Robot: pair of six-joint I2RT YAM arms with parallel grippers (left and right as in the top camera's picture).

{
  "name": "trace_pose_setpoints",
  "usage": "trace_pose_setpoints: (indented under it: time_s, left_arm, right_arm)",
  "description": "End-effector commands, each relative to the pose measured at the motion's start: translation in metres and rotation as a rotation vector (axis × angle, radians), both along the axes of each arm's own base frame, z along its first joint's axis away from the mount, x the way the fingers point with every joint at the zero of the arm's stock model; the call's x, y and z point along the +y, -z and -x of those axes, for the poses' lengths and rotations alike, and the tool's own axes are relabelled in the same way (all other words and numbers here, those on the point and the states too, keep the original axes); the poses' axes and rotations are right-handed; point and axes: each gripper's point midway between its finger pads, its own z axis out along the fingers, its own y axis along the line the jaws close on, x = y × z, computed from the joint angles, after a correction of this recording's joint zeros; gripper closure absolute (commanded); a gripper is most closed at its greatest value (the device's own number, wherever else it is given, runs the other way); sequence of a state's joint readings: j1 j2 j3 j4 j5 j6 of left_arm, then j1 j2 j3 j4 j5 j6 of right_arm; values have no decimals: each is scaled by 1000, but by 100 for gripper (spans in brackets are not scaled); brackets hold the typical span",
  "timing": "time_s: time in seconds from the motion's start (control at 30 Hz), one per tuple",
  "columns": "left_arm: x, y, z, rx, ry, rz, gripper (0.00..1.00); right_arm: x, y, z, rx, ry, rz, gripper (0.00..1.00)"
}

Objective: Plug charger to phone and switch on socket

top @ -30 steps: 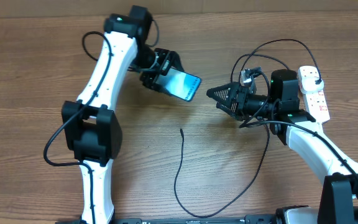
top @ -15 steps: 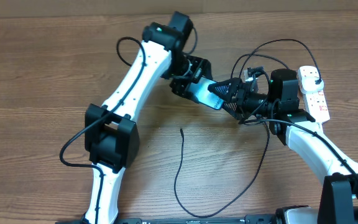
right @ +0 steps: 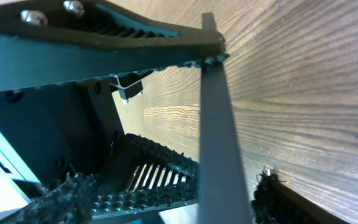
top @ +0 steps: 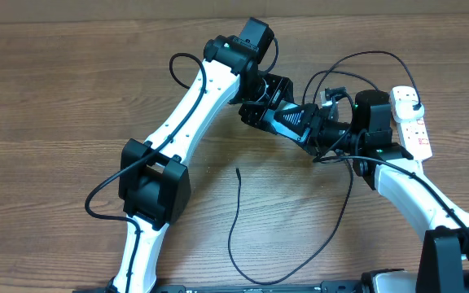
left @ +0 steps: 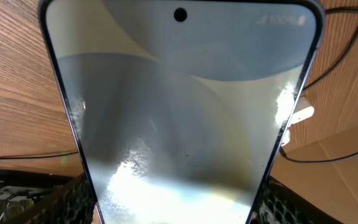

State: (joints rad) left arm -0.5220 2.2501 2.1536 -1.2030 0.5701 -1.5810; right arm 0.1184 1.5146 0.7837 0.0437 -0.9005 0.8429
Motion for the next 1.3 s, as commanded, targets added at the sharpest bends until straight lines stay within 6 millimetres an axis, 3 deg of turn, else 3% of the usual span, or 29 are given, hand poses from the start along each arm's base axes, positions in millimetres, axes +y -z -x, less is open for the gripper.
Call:
trace_pose_setpoints:
  time_s: [0.0, 0.1, 0.2, 0.43, 0.57, 0.67, 1.0, 1.07, 1.27]
  left_arm:
    - [-10, -16, 2, -3, 3, 52, 96]
    - [-10, -16, 2, -3, 3, 51, 96]
    - [-10, -16, 2, -3, 3, 52, 96]
    - [-16, -21, 7, 23, 21, 99, 96]
    - [-17, -22, 7, 22, 26, 102, 96]
    - [-16, -21, 8, 22, 27, 101, 96]
    - [-16, -22, 8, 22, 28, 101, 96]
    - [-16, -21, 8, 14, 37, 101, 96]
    - [-16, -21, 8, 8, 45, 102, 96]
  right_arm:
    - [2, -7, -3, -24, -3, 0, 25]
    - [2, -7, -3, -27, -4, 1, 32]
    - [2, -7, -3, -26, -4, 1, 47]
    - [1, -6, -4, -28, 0, 5, 60]
    - [1, -6, -4, -27, 0, 8, 62]
    - [1, -6, -4, -27, 0, 8, 69]
    - [1, -6, -4, -27, 0, 8, 73]
    - [1, -6, -4, -27, 0, 8, 80]
    - [1, -6, -4, -27, 1, 8, 87]
